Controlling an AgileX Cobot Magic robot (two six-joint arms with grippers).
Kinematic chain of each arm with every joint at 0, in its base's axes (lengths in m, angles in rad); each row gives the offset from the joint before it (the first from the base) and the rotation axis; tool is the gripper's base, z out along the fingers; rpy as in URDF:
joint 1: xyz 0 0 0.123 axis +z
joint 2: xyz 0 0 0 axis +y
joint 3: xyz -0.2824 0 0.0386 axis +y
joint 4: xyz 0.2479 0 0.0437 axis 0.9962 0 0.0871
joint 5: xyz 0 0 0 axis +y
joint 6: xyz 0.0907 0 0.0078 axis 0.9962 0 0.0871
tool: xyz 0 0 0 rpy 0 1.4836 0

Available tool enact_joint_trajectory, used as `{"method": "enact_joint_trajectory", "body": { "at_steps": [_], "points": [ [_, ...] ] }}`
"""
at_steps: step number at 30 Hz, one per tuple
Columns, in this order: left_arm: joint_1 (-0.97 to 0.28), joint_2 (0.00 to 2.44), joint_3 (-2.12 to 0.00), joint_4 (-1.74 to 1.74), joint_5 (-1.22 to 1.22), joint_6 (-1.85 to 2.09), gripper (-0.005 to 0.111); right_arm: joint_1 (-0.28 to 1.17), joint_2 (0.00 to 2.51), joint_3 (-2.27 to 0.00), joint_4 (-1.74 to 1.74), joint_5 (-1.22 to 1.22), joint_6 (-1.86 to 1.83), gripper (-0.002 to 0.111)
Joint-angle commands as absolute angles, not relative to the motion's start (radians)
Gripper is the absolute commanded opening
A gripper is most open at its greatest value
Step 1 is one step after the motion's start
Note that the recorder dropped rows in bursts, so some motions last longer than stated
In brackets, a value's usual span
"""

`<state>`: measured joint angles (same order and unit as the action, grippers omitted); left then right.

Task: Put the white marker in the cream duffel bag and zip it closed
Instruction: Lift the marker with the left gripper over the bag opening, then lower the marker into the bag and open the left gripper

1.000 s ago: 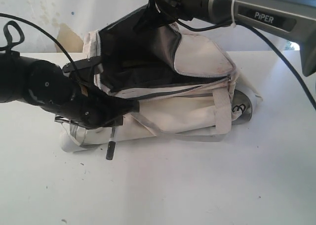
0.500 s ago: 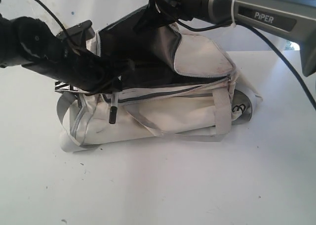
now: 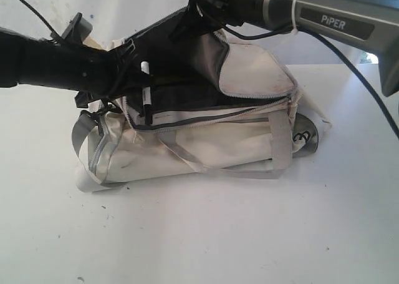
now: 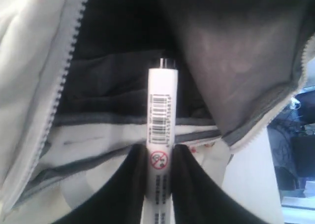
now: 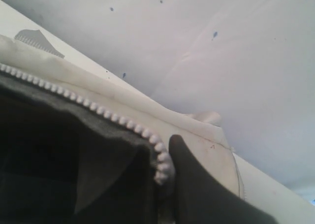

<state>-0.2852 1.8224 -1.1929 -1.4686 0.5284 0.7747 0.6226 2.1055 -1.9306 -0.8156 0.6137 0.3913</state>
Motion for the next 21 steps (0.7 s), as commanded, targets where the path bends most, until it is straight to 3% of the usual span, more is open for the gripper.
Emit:
{"method": "enact_joint_trajectory", "body": {
  "at_steps": [1,21],
  "points": [
    [-0.281,1.855,-1.201,-1.744,0.545,1.076,0.0,0.613,2.089,-1.935,-0.826,0.625,0.397,0.0],
    [-0.279,2.058,-1.406,-1.744,0.373,1.148,0.0,0.613,2.089,-1.935,-0.809,0.631,0.397,0.0]
  ]
}}
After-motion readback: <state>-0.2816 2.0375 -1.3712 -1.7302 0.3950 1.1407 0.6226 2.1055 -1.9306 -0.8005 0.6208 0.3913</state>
